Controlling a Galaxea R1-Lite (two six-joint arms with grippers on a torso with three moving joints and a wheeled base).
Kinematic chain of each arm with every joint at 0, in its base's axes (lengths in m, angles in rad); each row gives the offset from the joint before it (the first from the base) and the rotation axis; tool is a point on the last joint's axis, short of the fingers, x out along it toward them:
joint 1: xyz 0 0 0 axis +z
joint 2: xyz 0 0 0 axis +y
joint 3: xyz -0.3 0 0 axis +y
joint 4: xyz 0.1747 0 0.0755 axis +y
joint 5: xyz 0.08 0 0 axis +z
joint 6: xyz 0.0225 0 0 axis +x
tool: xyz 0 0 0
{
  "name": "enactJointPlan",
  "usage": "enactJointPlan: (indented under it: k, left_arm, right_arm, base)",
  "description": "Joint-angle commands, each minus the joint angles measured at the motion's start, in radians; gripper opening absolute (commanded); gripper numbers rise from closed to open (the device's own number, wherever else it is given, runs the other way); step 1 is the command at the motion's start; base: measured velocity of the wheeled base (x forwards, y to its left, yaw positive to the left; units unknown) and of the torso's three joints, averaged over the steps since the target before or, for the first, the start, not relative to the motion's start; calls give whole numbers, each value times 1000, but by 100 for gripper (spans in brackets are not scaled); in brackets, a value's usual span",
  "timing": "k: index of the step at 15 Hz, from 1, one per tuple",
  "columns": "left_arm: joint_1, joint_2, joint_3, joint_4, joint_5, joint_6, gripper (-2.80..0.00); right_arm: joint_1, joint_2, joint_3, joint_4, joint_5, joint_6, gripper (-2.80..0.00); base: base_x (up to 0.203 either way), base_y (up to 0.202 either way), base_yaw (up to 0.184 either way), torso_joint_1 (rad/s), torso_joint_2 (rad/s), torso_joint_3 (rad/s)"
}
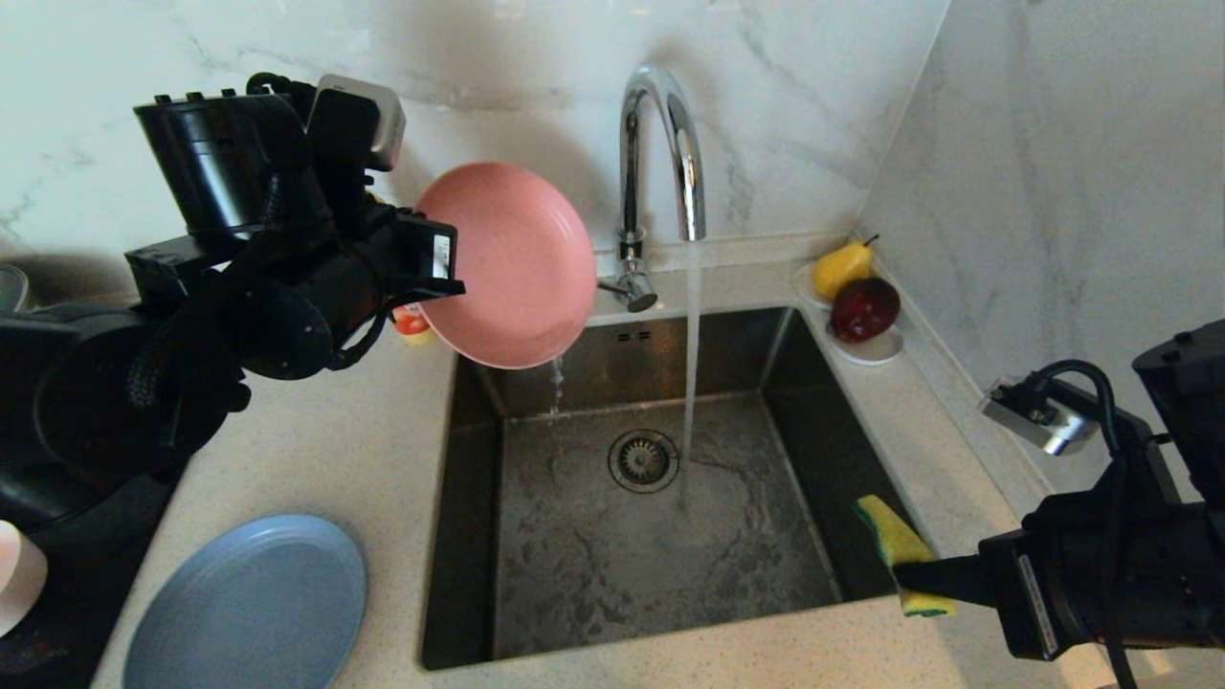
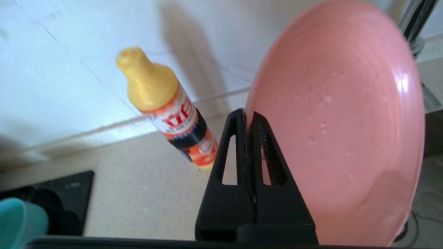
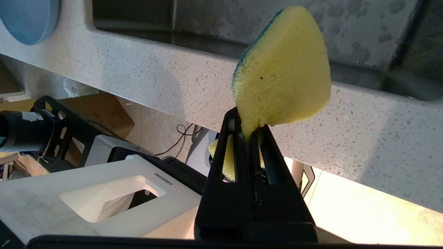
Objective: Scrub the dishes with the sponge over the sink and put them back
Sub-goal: Wash the plate
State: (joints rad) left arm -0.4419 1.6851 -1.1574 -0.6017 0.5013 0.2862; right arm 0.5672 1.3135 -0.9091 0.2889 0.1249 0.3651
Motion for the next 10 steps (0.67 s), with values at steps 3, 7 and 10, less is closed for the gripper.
enactJointPlan:
  k: [3, 7, 10]
  left_arm:
    - [-3, -24, -18, 149, -30, -165, -280]
    - [-13, -132, -46, 477, -271, -448, -280]
    - [-31, -172, 22, 502, -340, -531, -280]
  right_arm:
    - [0, -17, -3, 1, 1, 2, -280]
    - [3, -31, -16, 1, 1, 2, -280]
    - [23, -36, -31, 1, 11, 3, -280]
  base:
    - [0, 0, 0, 0, 0, 0]
    - [0, 0, 0, 0, 0, 0]
    - [0, 0, 0, 0, 0, 0]
